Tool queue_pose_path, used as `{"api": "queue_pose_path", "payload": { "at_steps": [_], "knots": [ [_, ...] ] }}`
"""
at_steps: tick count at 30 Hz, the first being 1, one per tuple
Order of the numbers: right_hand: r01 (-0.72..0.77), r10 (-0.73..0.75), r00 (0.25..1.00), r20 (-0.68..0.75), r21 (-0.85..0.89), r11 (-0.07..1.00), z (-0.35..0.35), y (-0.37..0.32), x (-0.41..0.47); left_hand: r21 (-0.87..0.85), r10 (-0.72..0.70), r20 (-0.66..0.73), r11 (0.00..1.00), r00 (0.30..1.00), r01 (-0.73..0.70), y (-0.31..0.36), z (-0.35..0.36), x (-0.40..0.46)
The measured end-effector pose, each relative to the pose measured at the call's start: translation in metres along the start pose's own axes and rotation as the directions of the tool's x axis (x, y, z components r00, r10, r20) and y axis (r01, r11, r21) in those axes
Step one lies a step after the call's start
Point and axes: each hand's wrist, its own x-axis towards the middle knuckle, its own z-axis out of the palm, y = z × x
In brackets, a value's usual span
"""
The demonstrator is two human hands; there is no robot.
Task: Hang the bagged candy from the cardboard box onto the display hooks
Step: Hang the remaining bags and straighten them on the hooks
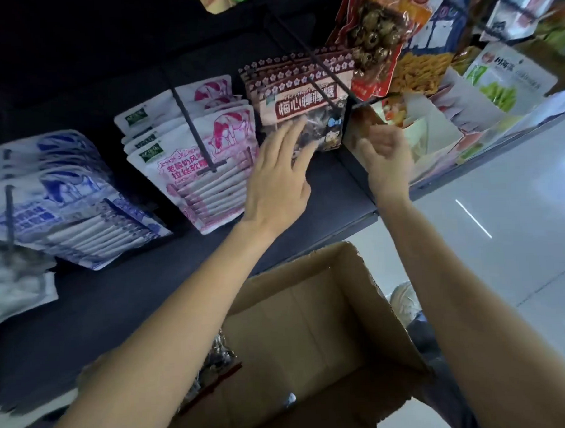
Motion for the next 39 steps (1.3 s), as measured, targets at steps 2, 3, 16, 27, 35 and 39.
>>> {"api": "queue_pose_path", "payload": {
  "at_steps": [2,3,16,27,35,39],
  "knots": [
    [-0.051,0.047,0.994,0.098,0.040,0.998,-0.013,0.010,-0.053,-0.124,0.047,-0.017,0.991,0.999,-0.049,0.004,-0.004,-0.044],
    [-0.053,0.047,0.982,0.182,0.027,0.998,-0.017,0.015,-0.078,-0.168,0.037,0.002,0.985,0.999,-0.036,0.005,-0.006,-0.070],
    [0.706,0.263,0.310,0.914,-0.406,0.579,0.071,0.088,-0.282,0.104,-0.771,0.219,0.628,0.598,0.771,-0.075,-0.079,-0.364],
    [0.174,0.589,0.432,0.682,-0.704,0.688,0.198,0.140,-0.349,-0.063,-0.934,0.277,0.215,0.224,0.975,-0.116,-0.078,-0.413],
    [-0.043,0.789,0.404,0.463,-0.852,0.522,0.239,0.165,-0.364,-0.037,-0.930,0.271,0.250,0.250,0.968,-0.120,-0.073,-0.415],
    [-0.217,0.859,0.304,0.411,-0.848,0.483,0.230,0.154,-0.373,-0.041,-0.925,0.284,0.251,0.252,0.967,-0.119,-0.075,-0.415]
  ]
}}
